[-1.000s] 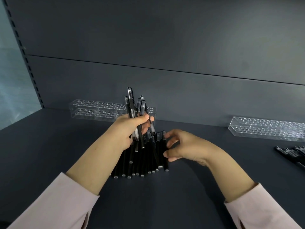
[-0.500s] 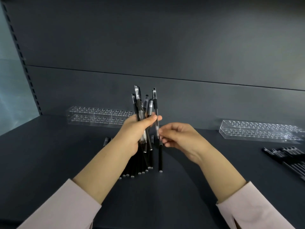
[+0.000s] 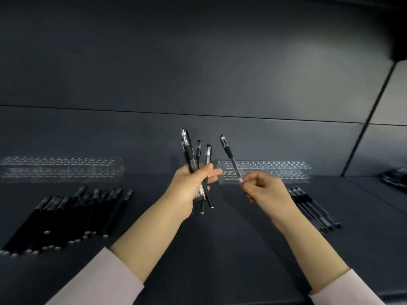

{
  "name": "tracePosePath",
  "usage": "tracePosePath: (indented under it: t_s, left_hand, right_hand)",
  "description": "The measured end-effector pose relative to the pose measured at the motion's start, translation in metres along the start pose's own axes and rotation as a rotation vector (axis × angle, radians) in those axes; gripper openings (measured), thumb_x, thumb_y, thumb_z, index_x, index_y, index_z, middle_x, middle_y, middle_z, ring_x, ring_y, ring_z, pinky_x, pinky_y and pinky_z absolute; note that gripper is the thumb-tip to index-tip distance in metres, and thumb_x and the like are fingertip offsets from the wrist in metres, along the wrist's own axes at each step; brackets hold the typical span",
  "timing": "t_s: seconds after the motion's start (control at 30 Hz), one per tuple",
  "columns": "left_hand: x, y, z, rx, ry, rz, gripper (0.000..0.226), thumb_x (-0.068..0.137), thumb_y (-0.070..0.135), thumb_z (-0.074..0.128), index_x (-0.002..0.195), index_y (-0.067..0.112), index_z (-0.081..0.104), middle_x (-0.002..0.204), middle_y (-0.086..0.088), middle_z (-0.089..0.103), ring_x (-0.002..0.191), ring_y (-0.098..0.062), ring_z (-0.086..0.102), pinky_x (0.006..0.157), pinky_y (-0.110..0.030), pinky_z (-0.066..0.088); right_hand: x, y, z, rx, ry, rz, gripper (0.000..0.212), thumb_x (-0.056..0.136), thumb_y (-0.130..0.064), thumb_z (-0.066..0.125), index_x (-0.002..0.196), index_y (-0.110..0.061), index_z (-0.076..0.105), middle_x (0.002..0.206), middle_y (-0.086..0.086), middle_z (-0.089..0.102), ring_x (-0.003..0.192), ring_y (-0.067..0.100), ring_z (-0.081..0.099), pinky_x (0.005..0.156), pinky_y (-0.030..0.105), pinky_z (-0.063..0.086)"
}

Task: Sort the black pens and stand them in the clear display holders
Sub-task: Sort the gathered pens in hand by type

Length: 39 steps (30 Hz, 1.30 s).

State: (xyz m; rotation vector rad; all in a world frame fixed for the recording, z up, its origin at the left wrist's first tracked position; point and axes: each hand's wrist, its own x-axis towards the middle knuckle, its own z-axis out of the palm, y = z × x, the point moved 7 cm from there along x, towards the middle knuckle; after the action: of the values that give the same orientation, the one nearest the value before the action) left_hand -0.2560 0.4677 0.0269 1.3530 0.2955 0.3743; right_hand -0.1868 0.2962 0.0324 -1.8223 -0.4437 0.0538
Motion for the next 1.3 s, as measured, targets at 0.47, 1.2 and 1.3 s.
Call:
tracePosePath:
  t_s: [0.47,1.2,1.3]
  left_hand:
    - [0.017,-0.054,0.118,-0.043,0.118,-0.152,0.021,0.086,0.036,0.072,0.101,0.023,0.073,0.112,0.007,0.065,0.120,-0.018,0.051,0.113,-0.045,0.032]
    - [0.002,-0.041,0.115,-0.090,0.023,-0.061,0.005,0.088,0.026,0.070,0.092,0.022,0.070,0.100,0.003,0.076,0.094,-0.014,0.068,0.100,-0.039,0.047]
    - [-0.003,-0.037,0.099,-0.076,0.007,-0.066,0.006,0.087,0.029,0.072,0.091,0.024,0.071,0.104,0.000,0.075,0.099,-0.016,0.068,0.106,-0.048,0.043]
  right_hand:
    - [0.007,0.072,-0.151,-0.636,0.102,-0.113,0.022,0.082,-0.009,0.065,0.101,-0.018,0.064,0.071,0.000,0.057,0.061,0.009,0.052,0.051,0.009,0.037]
    - [-0.007,0.034,-0.080,-0.006,-0.165,-0.038,0.010,0.090,-0.024,0.065,0.086,-0.019,0.073,0.077,-0.002,0.070,0.065,0.001,0.058,0.064,0.014,0.046]
    - [-0.013,0.021,-0.055,0.104,-0.204,-0.044,0.010,0.089,-0.018,0.066,0.085,-0.011,0.072,0.074,0.000,0.069,0.064,0.003,0.056,0.064,0.016,0.045]
